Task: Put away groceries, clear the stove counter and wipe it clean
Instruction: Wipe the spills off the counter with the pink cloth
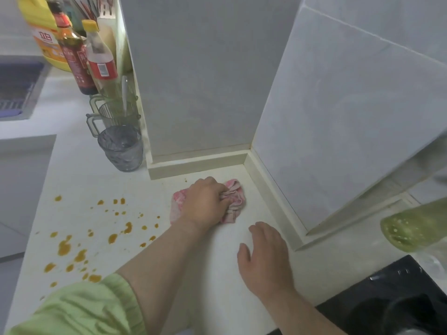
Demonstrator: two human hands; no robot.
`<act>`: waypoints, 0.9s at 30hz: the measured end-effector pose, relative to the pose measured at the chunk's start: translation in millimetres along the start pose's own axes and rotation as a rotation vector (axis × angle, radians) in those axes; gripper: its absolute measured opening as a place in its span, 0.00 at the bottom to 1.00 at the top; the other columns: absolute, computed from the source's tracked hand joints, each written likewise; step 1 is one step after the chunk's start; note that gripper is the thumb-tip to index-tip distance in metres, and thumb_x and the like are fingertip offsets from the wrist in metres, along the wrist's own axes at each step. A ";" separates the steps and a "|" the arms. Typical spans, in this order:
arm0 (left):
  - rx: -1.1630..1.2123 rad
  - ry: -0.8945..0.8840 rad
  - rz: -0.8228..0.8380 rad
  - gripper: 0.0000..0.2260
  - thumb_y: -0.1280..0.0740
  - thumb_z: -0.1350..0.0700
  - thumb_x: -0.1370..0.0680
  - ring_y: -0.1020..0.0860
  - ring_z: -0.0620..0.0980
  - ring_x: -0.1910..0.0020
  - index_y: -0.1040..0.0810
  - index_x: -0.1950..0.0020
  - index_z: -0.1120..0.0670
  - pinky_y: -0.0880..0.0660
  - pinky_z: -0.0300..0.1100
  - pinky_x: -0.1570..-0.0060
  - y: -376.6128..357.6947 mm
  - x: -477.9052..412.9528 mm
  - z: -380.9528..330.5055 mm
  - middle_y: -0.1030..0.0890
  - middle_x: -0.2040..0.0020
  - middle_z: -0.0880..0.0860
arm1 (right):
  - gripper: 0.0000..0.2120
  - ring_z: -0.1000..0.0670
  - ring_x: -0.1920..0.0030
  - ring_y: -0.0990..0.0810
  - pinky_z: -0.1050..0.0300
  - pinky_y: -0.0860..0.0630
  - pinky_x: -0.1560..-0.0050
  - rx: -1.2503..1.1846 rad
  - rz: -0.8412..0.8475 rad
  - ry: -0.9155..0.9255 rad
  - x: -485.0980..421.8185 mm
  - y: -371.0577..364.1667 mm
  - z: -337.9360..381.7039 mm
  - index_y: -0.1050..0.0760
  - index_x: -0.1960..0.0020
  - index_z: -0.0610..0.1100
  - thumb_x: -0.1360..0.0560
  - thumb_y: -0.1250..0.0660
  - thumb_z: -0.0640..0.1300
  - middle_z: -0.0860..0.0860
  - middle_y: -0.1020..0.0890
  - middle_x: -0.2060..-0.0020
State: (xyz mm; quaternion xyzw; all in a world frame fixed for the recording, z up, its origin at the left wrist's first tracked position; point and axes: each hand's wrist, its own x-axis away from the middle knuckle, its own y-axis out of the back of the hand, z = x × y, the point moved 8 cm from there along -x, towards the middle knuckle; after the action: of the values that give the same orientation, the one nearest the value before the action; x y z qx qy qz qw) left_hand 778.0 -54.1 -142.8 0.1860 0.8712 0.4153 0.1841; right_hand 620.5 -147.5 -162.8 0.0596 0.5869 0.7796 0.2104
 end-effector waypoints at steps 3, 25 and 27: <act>0.008 -0.031 -0.012 0.12 0.30 0.47 0.28 0.26 0.56 0.53 0.17 0.52 0.53 0.29 0.48 0.50 0.0 -15.6 1.8 0.21 0.56 0.53 | 0.20 0.42 0.45 0.22 0.48 0.23 0.46 0.015 -0.030 0.009 -1.4 1.1 1.0 0.23 0.46 0.42 0.32 0.41 0.51 0.46 0.21 0.46; -0.014 -0.022 0.005 0.12 0.31 0.46 0.27 0.27 0.54 0.53 0.16 0.52 0.53 0.29 0.47 0.52 3.3 -20.7 4.6 0.23 0.58 0.51 | 0.20 0.43 0.45 0.22 0.48 0.24 0.46 0.025 -0.043 -0.023 0.0 1.1 -0.2 0.23 0.46 0.43 0.33 0.42 0.52 0.47 0.21 0.46; -0.023 -0.023 0.014 0.14 0.34 0.43 0.29 0.27 0.53 0.55 0.17 0.55 0.51 0.29 0.47 0.52 4.4 -9.4 1.0 0.24 0.60 0.50 | 0.20 0.43 0.45 0.22 0.48 0.24 0.46 0.025 -0.044 -0.023 0.0 1.2 -0.2 0.23 0.46 0.43 0.32 0.42 0.52 0.47 0.21 0.46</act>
State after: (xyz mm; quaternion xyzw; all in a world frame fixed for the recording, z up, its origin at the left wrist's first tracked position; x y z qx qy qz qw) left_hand 787.3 -55.3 -138.3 0.1945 0.8630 0.4242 0.1933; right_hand 620.1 -147.9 -161.8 0.0583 0.5953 0.7667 0.2333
